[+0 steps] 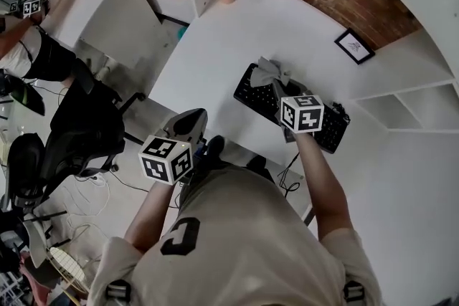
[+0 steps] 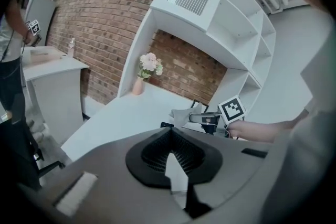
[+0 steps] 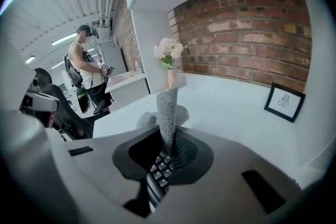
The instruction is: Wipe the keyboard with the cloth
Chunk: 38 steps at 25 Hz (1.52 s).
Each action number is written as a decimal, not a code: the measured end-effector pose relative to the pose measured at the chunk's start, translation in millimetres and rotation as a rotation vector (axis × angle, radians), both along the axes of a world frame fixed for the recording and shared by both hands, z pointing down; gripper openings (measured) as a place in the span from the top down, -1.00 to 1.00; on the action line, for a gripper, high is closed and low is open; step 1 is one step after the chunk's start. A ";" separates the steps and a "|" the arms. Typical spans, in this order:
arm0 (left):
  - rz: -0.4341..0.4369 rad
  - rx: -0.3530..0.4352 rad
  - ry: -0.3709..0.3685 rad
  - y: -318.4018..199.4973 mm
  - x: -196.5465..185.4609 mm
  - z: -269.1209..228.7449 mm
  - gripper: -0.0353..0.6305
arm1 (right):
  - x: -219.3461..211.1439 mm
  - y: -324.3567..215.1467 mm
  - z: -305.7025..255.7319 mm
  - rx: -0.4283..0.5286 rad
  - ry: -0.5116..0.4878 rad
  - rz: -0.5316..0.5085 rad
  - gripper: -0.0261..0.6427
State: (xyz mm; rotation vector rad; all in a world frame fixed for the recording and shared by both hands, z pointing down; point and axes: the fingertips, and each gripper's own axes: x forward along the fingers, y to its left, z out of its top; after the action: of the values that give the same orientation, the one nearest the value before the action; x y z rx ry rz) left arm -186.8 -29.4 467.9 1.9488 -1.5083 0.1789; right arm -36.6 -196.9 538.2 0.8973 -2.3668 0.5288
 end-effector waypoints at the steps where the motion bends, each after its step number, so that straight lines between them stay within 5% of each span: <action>1: -0.010 -0.002 0.000 0.9 -4.2 0.9 0.88 | -8.8 0.6 3.9 -0.005 0.008 -0.019 0.85; 17: -0.069 -0.045 0.010 5.7 -43.5 18.1 0.88 | -83.9 2.7 90.8 -0.042 0.296 -0.246 0.85; 38: -0.013 -0.048 0.002 -1.9 -25.0 12.8 0.88 | -45.8 -0.8 96.4 -0.019 0.406 -0.237 0.85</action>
State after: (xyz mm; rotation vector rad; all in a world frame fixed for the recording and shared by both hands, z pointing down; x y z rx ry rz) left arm -211.8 -31.3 480.7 1.9000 -1.5016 0.2059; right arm -82.5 -197.7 634.6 0.6325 -2.0542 0.2451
